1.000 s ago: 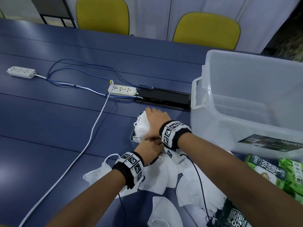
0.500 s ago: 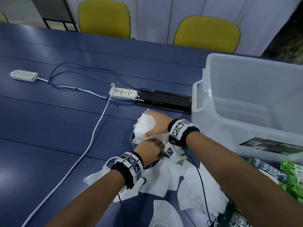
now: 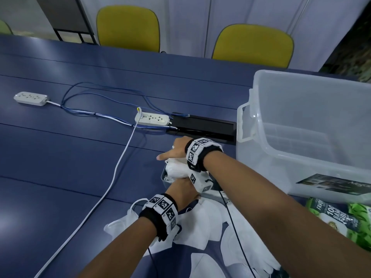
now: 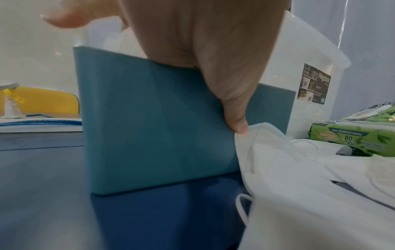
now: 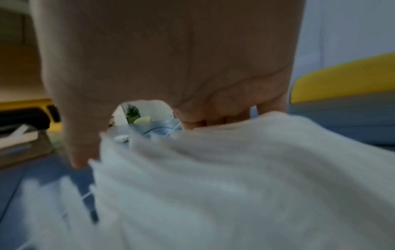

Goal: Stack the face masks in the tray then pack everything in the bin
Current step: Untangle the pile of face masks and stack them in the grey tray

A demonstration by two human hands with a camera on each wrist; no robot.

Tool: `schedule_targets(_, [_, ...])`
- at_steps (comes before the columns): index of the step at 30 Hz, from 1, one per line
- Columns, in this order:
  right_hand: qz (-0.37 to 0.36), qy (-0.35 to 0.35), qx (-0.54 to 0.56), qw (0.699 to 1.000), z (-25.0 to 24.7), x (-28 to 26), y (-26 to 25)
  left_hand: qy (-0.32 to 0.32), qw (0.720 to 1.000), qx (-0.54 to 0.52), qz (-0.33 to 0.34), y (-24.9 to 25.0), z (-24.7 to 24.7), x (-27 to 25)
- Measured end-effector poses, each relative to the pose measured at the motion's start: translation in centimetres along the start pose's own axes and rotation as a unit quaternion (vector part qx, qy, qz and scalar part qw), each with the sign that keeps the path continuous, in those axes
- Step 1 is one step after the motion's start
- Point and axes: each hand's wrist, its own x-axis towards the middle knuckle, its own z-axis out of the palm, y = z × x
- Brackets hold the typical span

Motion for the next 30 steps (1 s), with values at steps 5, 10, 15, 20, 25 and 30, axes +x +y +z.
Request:
schedule_targets(5, [0.015, 0.008, -0.035, 0.999, 1.0, 0.4, -1.1, 0.003, 0.999, 0.008, 0.047, 0.9, -1.6, 0.0])
schedule_targets(10, [-0.003, 0.127, 0.159, 0.979, 0.3, -1.1, 1.6, 0.014, 0.995, -0.095, -0.013, -0.2, -0.5, -1.1])
schedule_targets(15, [0.025, 0.286, 0.301, 0.910, 1.3, -5.9, 7.3, 0.018, 0.997, -0.070, 0.003, 0.1, -0.4, -0.7])
schedule_targets(20, [0.106, 0.089, 0.218, 0.966, 3.7, -9.7, 10.2, 0.094, 0.989, -0.110, -0.018, 0.2, -0.9, -2.1])
schedule_targets(25, [0.166, 0.037, 0.523, 0.835, 6.0, -8.2, 7.9, 0.185, 0.977, -0.102, 0.031, -0.1, 0.8, -3.0])
schedule_targets(30, [0.202, 0.049, 0.772, 0.600, 5.7, -6.2, 5.6, 0.202, 0.952, -0.215, 0.079, -1.0, 1.5, -2.5])
